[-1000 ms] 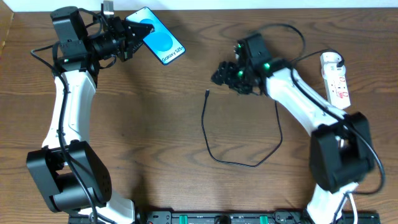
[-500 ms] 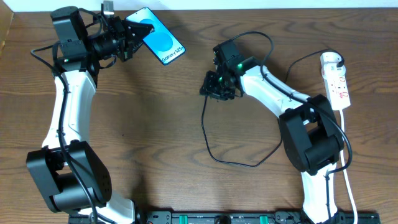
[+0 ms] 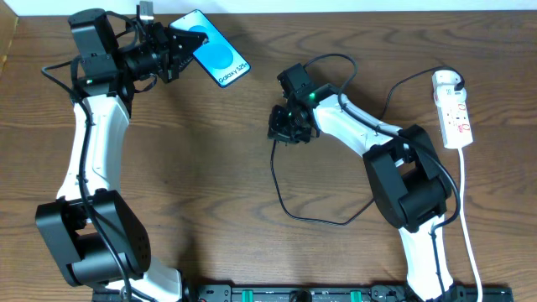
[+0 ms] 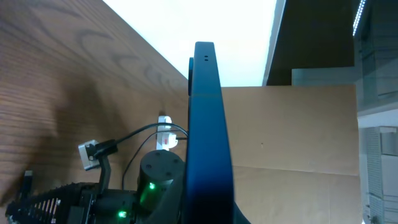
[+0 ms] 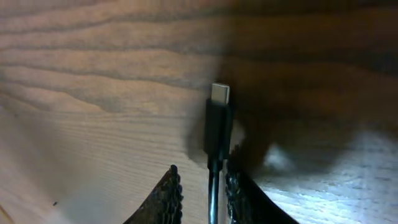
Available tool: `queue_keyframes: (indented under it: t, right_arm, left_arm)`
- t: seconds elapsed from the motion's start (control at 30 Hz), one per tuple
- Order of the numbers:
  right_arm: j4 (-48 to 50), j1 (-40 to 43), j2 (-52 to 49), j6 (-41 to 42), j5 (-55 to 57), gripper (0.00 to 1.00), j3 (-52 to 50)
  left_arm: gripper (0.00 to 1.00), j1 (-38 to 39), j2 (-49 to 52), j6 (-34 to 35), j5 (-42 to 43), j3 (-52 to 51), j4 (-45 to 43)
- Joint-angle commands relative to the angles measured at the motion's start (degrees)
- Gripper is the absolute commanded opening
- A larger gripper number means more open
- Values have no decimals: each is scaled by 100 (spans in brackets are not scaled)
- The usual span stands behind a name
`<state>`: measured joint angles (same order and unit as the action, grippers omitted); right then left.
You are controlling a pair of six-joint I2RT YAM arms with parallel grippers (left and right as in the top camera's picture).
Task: Plug charger to phone and switch on socket
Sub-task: 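Lower the right gripper onto the black cable's USB-C plug and grasp it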
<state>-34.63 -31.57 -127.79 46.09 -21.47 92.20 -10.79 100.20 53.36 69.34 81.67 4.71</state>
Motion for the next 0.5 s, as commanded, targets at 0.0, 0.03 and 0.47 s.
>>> queue_keyframes:
  t: [0.0,0.03,0.47]
  right_arm:
    - [11,-26,-173,61,249,26,66]
    - [44,-26,-208,61,249,26,66]
    - [280,-22,-566,-577,229,1,70]
  left_arm:
    - [7,-7,-122,33,223,105,-39]
    - [7,-7,-122,33,223,105,-39]
    - [7,-9,-122,31,225,105,98]
